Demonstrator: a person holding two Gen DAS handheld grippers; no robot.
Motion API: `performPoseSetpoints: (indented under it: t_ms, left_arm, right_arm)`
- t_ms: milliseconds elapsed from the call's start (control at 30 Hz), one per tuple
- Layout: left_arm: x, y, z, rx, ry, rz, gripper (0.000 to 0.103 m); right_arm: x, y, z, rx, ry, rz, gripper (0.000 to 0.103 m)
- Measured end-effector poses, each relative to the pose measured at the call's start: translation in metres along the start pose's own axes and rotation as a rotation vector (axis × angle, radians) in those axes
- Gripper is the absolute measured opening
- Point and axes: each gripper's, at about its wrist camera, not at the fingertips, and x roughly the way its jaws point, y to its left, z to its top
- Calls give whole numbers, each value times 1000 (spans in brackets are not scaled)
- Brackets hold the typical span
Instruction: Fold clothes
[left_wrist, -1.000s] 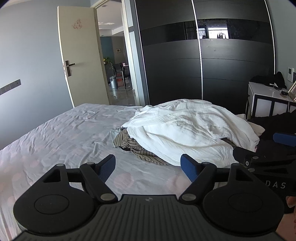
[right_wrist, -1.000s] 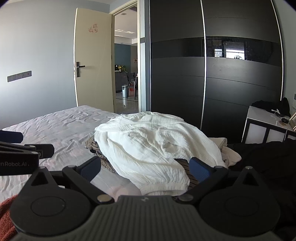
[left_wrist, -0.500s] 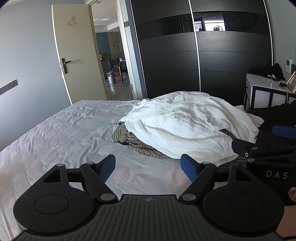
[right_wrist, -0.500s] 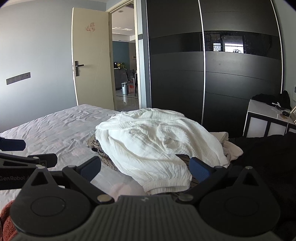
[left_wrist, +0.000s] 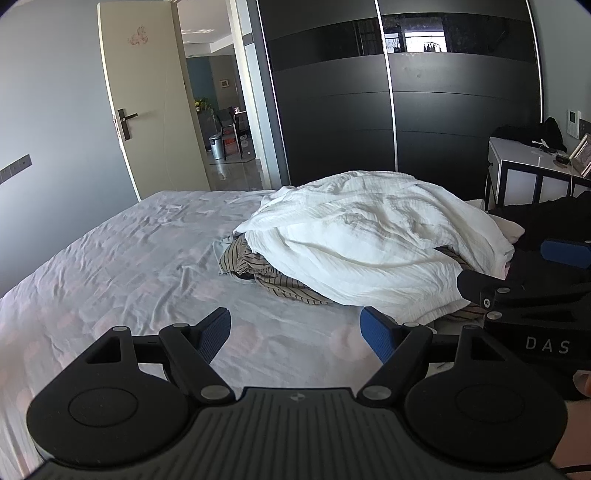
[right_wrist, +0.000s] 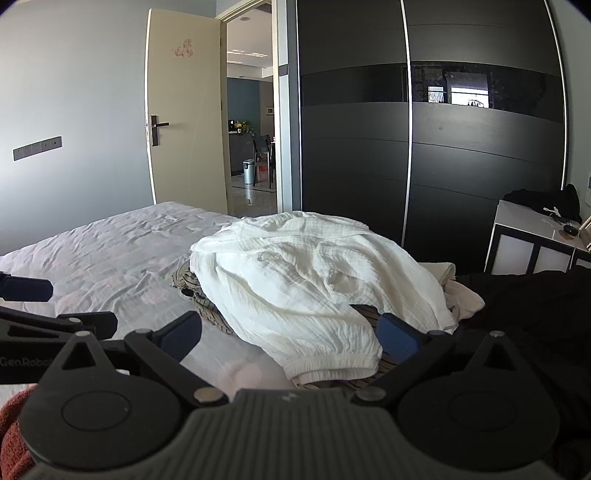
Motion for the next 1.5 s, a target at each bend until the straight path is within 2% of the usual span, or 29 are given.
performPoseSetpoints:
  t_ms: [300, 600, 700, 800, 1100, 1500]
  left_arm:
    - [0, 1, -1, -3, 6, 4, 91]
    - [8, 5, 0, 15, 29, 11, 91]
    - [14, 9, 3, 18, 41, 7, 91]
    - [20, 14, 9, 17, 45, 6, 91]
    - [57, 36, 29, 17, 89, 8, 91]
    - [101, 91, 41, -21, 158, 94, 91]
  right_arm:
    - [-1, -2, 0, 16, -9, 50, 102]
    - [2, -3, 5, 12, -27, 164, 103]
    - [6, -3, 7, -22, -22, 170, 103]
    - [15, -2, 13, -82, -7, 141, 103]
    - [74, -8, 42, -153, 67, 92, 103]
    - [219, -16, 67, -205, 187, 98, 99]
